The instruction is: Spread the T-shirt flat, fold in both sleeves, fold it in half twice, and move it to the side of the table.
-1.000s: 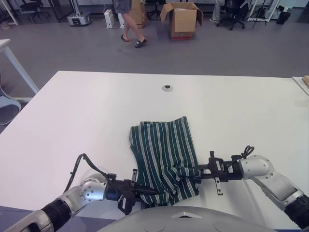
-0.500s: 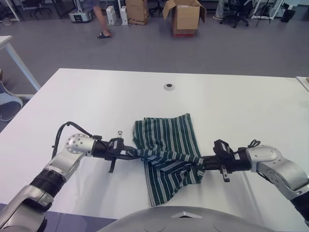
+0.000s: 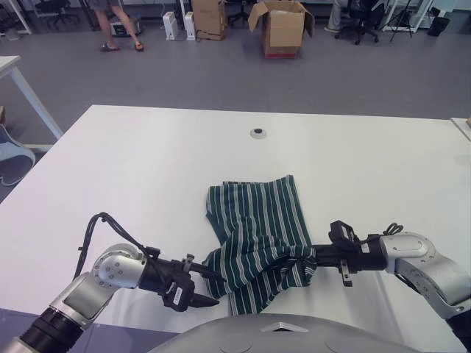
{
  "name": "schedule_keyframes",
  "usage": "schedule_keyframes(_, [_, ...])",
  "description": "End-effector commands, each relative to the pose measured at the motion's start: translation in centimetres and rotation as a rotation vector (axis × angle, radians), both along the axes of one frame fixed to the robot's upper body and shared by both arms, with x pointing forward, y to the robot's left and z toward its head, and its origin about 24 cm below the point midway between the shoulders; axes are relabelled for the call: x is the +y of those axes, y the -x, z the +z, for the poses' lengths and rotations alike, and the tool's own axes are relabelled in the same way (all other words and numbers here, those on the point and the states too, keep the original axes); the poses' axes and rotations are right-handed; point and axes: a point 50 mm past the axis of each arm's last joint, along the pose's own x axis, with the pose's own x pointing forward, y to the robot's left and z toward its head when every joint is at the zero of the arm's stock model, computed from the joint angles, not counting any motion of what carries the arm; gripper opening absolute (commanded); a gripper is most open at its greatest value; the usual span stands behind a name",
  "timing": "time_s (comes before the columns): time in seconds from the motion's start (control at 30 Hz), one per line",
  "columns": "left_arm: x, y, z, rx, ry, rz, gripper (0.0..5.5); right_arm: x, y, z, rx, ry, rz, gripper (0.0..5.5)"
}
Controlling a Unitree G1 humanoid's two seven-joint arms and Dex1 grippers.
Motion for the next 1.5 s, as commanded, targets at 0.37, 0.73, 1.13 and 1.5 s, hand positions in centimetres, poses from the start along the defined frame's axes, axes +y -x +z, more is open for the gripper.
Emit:
schedule_keyframes(0.37, [1.9,1.1,-2.2,-0.171,-0.072,-0.060,2.07,0.4,0.3,0.3,-0.015,-0.008,-0.015,0.08])
schedule_keyframes(0.73, [3.4,0.1,-4.1,-0.267,-0.212,-0.197,2.07,0.6,0.2,0.3,-0.020,-0.014,-0.010,0.08])
schedule_keyframes(1.13, [-0.4,0.8,-5.0,-0.275,-0.120,-0.438,2.07,0.8,-0.6,0.3,-0.038,-0.020,-0.007,0.08])
schedule_keyframes(1.5, [0.0,1.2,-10.7,-0.106,-0.342,-0.590,1.60,1.1,-0.9,0.3,-0.050,-0.035,-0.016,0.08])
